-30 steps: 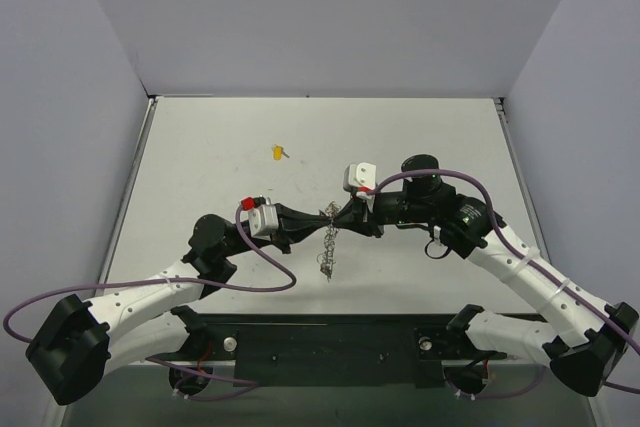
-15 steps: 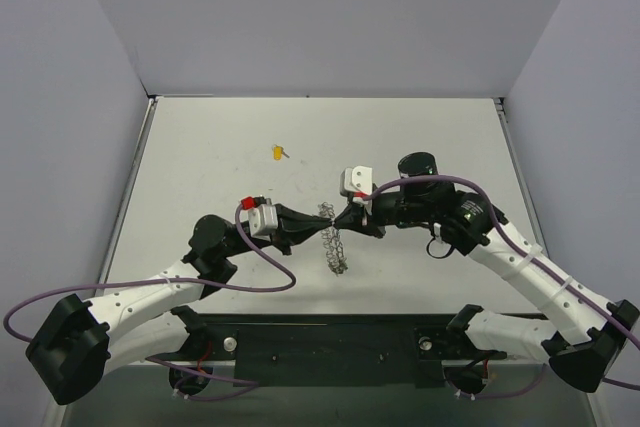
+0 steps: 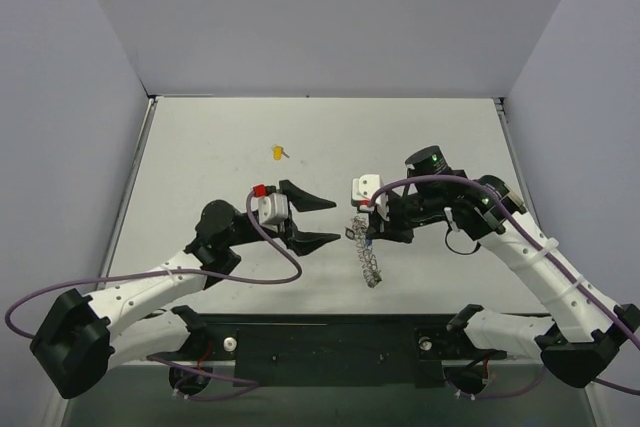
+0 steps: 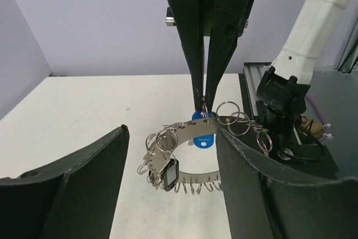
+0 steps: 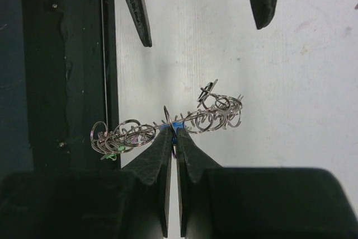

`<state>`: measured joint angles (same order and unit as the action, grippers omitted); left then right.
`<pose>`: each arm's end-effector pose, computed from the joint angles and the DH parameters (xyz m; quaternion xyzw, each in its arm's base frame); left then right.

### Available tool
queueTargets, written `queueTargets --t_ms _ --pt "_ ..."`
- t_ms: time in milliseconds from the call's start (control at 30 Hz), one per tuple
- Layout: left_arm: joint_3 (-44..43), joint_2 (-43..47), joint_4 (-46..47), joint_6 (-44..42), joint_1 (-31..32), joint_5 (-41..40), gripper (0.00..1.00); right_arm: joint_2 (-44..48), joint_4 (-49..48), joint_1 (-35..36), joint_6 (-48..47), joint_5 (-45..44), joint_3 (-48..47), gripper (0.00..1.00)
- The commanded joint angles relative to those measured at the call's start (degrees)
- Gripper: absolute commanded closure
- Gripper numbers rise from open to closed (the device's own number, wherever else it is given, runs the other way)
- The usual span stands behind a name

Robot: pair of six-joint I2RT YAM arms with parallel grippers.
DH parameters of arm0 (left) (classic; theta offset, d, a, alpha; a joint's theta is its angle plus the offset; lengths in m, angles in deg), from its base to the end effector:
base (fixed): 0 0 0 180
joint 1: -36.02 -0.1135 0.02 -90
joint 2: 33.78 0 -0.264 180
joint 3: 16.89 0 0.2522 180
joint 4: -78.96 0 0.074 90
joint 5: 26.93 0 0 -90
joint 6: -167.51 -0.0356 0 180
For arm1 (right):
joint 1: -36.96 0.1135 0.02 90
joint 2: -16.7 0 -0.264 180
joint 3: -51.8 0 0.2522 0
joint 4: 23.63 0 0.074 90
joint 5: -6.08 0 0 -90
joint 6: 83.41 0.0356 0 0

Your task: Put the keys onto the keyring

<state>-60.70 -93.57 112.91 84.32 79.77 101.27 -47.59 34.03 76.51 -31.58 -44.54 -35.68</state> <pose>0.1485 -0.1726 0.3037 0.4271 0.4432 -0.5004 0.6090 0.1560 0.1581 0.3932 -0.6449 0.5503 0.3034 0.4350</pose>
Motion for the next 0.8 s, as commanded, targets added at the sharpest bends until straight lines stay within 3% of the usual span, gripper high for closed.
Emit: queueTargets --t_ms 0,133,367,533,767 --pt "-5.81 -3.65 -5.42 2.05 -0.42 3.03 0.27 -1.53 12.93 -1.75 -5.5 -2.19 -5.29 1.0" --pt "-6.53 -5.95 -3.51 8.3 2.2 -1.01 0.27 -4.52 23.06 -3.86 -9.99 -3.43 -10.03 1.0" --pt "-8.54 -6.04 -12.63 -1.35 17.41 -25.31 0.31 -9.36 37.29 -6.24 -18.41 -6.67 -15.31 1.0" --pt "-11.79 -11.39 -12.38 -4.7 24.44 -40.97 0.45 -12.51 40.03 -8.08 -19.3 -8.09 -17.34 1.0" --pt "-15.04 -17.37 -9.82 -6.37 27.97 -52.07 0.49 -10.77 36.61 -7.82 -16.41 -8.43 -14.97 1.0"
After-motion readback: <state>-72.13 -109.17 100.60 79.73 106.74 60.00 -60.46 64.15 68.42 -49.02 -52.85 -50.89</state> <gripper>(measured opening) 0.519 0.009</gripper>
